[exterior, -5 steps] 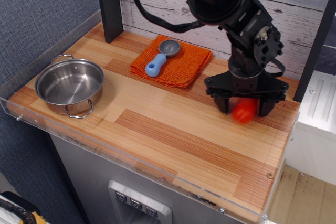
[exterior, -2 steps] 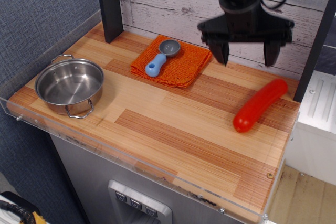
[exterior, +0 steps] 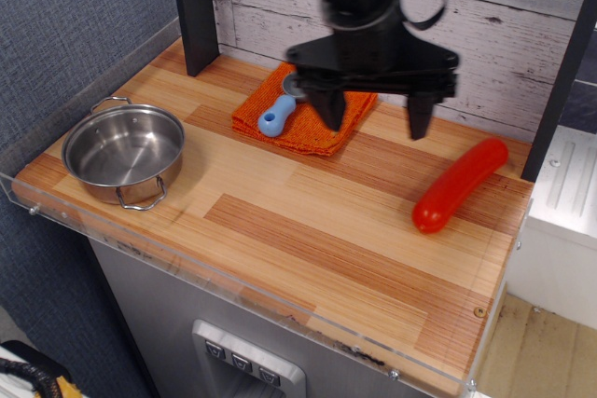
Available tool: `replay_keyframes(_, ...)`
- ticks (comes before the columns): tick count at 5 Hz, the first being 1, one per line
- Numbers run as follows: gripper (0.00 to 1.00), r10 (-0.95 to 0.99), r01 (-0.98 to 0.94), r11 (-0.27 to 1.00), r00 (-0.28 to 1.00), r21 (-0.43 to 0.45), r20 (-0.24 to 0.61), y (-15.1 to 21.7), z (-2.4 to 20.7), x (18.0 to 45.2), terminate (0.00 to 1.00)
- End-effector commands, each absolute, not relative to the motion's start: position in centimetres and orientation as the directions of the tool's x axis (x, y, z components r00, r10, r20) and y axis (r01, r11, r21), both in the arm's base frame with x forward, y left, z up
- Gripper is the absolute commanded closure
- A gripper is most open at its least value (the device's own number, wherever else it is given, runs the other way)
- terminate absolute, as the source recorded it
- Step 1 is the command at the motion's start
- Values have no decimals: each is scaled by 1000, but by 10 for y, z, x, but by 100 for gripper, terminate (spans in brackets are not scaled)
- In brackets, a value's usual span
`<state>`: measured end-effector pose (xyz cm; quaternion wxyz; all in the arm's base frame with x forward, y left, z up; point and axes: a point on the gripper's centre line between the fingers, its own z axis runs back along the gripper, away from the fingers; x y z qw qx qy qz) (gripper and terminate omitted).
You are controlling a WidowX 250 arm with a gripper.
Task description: Put the food on the opposite corner.
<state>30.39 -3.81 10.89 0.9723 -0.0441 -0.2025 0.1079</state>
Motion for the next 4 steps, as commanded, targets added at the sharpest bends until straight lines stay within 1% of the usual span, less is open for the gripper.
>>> replay_keyframes(1, 0, 147, -124, 988, 941, -92, 303, -28, 120, 279, 0)
replay_keyframes(2, 0, 103, -77, 991, 960, -108, 259, -27, 113, 281, 0)
replay_keyframes(3, 0, 30, -13, 997, 971, -76, 238, -26, 111, 279, 0)
replay_keyframes(4, 0, 30, -13, 997, 971, -76, 238, -26, 111, 279, 0)
